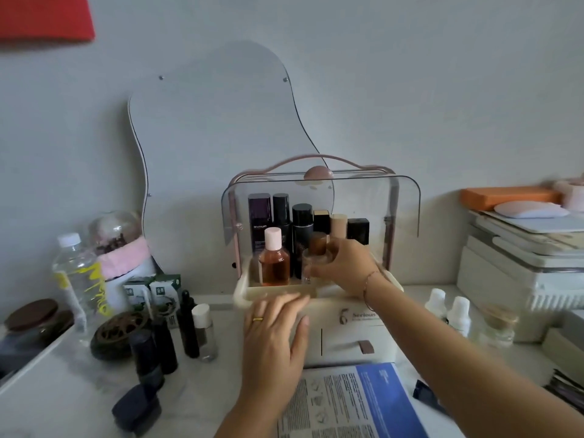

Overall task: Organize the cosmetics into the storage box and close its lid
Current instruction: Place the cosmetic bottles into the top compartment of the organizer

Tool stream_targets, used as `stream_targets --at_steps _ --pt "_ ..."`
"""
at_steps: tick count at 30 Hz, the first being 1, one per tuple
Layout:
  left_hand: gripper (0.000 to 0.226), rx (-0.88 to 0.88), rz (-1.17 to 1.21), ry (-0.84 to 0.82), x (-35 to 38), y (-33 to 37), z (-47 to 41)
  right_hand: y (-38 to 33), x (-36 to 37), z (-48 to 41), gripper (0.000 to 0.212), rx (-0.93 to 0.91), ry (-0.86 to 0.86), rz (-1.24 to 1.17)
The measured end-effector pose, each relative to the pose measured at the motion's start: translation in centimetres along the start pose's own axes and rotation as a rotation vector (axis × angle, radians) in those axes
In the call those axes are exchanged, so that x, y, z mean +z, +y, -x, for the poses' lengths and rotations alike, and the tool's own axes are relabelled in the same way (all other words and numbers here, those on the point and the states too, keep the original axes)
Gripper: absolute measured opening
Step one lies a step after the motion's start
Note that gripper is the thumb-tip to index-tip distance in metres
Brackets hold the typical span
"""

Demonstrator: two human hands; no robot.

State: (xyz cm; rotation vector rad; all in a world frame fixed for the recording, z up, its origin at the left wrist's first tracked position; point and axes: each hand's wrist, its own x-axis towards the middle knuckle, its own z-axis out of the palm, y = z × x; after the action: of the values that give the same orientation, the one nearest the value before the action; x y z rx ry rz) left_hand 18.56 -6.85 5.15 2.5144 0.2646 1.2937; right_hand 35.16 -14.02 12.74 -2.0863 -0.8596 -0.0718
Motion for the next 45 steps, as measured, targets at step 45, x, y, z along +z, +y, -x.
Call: stream_targets --at_steps 45 --pt "0.037 0.043 -0.007 0.073 0.6 0.0 0.0 19.3 -12.2 12.8 0.044 0.392 0.532 -0.115"
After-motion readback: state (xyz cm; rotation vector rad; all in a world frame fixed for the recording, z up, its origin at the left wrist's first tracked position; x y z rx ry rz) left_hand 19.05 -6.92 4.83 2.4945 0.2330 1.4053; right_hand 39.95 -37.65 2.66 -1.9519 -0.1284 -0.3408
